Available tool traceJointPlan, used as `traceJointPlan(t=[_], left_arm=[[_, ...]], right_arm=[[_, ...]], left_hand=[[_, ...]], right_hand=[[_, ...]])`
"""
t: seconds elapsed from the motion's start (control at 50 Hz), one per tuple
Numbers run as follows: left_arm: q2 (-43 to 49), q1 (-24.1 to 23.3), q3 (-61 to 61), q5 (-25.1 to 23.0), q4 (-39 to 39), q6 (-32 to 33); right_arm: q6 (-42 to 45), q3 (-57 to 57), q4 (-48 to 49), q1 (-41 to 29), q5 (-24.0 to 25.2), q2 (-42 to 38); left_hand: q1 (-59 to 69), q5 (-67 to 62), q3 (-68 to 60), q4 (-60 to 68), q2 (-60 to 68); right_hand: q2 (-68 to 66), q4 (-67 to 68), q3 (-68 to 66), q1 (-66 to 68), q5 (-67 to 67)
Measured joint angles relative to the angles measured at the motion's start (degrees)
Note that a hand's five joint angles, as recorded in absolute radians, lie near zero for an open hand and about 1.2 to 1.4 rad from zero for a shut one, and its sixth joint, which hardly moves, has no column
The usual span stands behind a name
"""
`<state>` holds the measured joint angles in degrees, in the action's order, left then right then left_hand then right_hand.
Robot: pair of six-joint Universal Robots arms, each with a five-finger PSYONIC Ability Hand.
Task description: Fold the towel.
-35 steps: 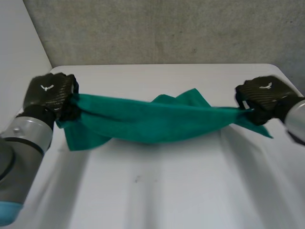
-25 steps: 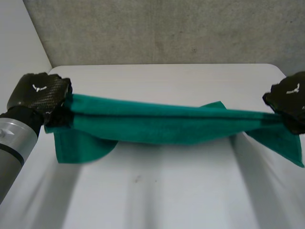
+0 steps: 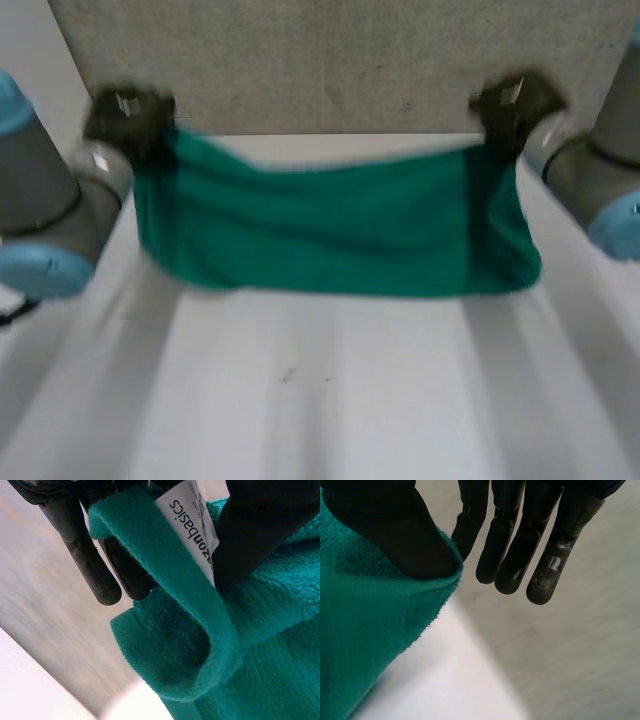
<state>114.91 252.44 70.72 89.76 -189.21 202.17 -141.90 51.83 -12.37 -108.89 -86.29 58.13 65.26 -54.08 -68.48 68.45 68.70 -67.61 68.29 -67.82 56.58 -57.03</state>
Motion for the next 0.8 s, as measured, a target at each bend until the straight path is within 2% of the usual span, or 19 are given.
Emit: traceJointPlan(t=[0.06,0.08,0.1,0.16,0.24,0.26,0.42,0.46,0.52,0.66,0.76,0.8], left_arm=[[-0.95,0.06,-5.06,0.24,-6.56,-0.99],[-2.20,0.13,-7.01,0.37,-11.94,-1.82],[-2.20,0.13,-7.01,0.37,-11.94,-1.82],[-4.55,0.20,-7.66,0.36,-19.65,-3.10],[-6.47,0.25,-4.97,0.19,-23.83,-4.15],[-7.34,0.34,-1.93,0.08,-25.06,-4.98],[-6.20,2.32,12.87,-0.36,-24.84,-9.67],[-5.39,2.59,14.95,-0.42,-24.88,-10.25],[-1.90,2.93,19.88,-0.53,-24.98,-11.20],[6.66,2.88,24.10,-0.44,-23.32,-10.93],[8.49,3.07,24.91,-0.43,-20.05,-9.70],[7.60,3.34,25.86,-0.44,-17.47,-8.44]], right_arm=[[-1.56,-3.56,8.56,-0.02,-1.22,2.66],[-2.04,-3.76,14.76,-0.02,-1.77,5.49],[-2.04,-3.76,14.76,-0.02,-1.77,5.49],[-2.27,-1.38,23.23,-0.01,-2.16,10.82],[-2.18,3.18,26.81,-0.05,-1.86,15.00],[-2.09,7.30,27.09,-0.12,-1.00,17.00],[-2.27,24.35,22.73,0.36,4.60,17.18],[-2.31,25.67,22.47,0.43,5.05,16.71],[-2.65,30.28,21.81,0.51,6.55,12.01],[-5.56,32.85,20.90,0.50,6.98,-0.36],[-7.59,33.03,19.77,0.51,7.11,-3.11],[-8.36,33.45,19.29,0.52,7.30,-3.12]], left_hand=[[0.00,0.00,0.00,0.00,0.00],[0.00,0.00,0.00,0.00,0.00],[0.00,0.00,0.00,0.00,0.00],[0.00,0.00,0.00,0.00,0.00],[0.00,0.00,0.00,0.00,0.00],[0.00,0.00,0.00,0.00,0.01],[0.00,0.00,-0.07,0.00,0.06],[0.00,0.00,-0.07,0.00,0.06],[0.00,0.00,-0.07,0.00,0.07],[0.00,0.00,-0.07,0.00,0.07],[0.00,0.00,0.00,-0.06,-0.03],[-6.69,5.11,8.45,-8.53,-9.21]], right_hand=[[0.00,-0.01,0.00,0.00,0.00],[0.00,0.00,0.00,0.00,0.00],[0.00,0.00,0.00,0.00,0.00],[0.00,0.00,0.00,0.00,-0.01],[0.00,0.00,0.00,0.00,-0.13],[0.00,0.00,0.00,0.00,-0.18],[0.00,0.00,-0.03,0.00,-0.29],[0.00,0.00,-0.03,0.00,-0.29],[0.00,0.00,-0.12,0.00,-0.29],[0.00,0.00,-0.13,0.00,-0.29],[0.00,0.00,-0.13,0.00,-0.29],[0.00,0.00,-0.13,0.00,-0.30]])
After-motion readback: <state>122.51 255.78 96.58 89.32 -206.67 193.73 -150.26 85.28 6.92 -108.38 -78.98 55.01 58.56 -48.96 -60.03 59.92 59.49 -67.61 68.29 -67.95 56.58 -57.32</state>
